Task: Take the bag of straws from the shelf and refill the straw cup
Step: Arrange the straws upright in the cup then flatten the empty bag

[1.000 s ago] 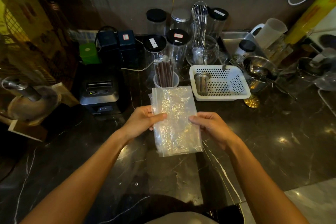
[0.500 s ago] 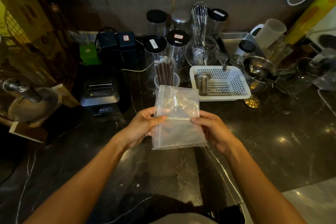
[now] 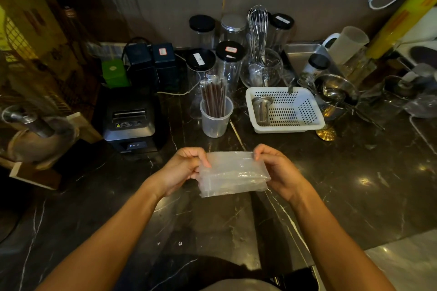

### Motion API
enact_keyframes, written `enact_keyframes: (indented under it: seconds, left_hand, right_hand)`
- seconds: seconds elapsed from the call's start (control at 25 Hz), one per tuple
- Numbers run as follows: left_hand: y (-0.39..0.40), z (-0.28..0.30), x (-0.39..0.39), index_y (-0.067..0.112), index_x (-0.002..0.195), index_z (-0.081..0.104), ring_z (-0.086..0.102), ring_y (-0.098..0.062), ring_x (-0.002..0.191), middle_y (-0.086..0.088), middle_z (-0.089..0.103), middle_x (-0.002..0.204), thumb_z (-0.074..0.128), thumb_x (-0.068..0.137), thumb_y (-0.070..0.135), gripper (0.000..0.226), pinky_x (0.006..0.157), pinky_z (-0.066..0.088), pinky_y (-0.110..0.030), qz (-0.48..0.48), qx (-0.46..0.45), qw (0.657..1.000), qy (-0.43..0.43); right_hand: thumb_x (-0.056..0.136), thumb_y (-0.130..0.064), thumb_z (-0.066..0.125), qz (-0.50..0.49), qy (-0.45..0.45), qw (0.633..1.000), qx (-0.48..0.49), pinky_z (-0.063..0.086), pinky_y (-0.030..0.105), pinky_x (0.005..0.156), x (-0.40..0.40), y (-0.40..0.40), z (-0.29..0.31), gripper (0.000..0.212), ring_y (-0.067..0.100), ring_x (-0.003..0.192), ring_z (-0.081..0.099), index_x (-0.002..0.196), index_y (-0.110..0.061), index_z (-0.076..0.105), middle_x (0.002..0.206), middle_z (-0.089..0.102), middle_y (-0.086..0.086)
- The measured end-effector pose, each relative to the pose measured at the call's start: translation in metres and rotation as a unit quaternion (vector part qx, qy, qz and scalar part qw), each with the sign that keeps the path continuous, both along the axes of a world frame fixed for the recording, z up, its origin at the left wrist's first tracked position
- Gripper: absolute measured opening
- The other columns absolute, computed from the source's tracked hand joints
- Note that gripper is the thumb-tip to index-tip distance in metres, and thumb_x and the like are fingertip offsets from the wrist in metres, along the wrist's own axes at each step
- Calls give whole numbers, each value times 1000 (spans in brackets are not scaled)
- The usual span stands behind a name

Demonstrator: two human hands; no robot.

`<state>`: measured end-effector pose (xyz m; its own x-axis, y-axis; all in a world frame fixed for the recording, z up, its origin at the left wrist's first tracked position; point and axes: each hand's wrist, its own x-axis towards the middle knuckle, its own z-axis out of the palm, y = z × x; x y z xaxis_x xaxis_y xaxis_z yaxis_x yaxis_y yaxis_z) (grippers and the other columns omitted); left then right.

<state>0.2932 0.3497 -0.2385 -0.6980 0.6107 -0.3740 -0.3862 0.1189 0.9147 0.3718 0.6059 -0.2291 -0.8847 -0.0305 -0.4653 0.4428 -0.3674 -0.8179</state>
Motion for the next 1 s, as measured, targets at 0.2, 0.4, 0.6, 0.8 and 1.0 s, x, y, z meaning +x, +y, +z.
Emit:
enact_keyframes:
  seconds: [0.2, 0.4, 0.6, 0.8, 1.0]
  left_hand:
    - [-1, 5, -5, 26, 57, 72, 73, -16, 89, 3, 72, 89, 51, 96, -11, 58, 65, 56, -20, -9, -26, 994, 102]
    - [2, 10, -3, 28, 130, 65, 75, -24, 106, -3, 73, 121, 51, 105, 17, 31, 79, 62, -31, 48, 3, 995, 92]
    - [10, 10, 5, 29, 136, 56, 74, -13, 111, 1, 72, 127, 54, 102, 40, 35, 86, 62, -28, 1, -23, 999, -23]
    - [24, 2, 14, 16, 124, 70, 76, -14, 108, 1, 79, 115, 75, 91, 16, 33, 85, 64, -30, -19, -34, 999, -10]
    - [50, -9, 19, 14, 119, 72, 78, -19, 104, -6, 79, 116, 75, 91, 19, 29, 83, 65, -34, 6, -48, 999, -13]
  right_hand:
    - [106, -40, 49, 6, -9, 1000, 9, 62, 48, 92, 5, 1, 7, 41, 33, 113, 75, 128, -13, 72, 125, 77, 14]
    - [95, -14, 72, 38, -26, 995, 94, 64, 35, 86, 3, 0, 10, 28, 26, 108, 78, 123, -10, 75, 120, 80, 11]
    - [95, -7, 71, 8, -8, 995, 96, 64, 38, 87, 8, 2, 11, 33, 27, 110, 77, 128, -9, 72, 121, 79, 10]
    - [98, -13, 68, -45, -27, 995, 89, 64, 44, 91, 26, 5, 4, 29, 28, 110, 77, 127, -15, 72, 120, 79, 9]
    - [99, -15, 68, -86, -60, 993, 51, 66, 30, 66, 68, 8, -7, 30, 24, 80, 79, 128, -8, 68, 113, 80, 18]
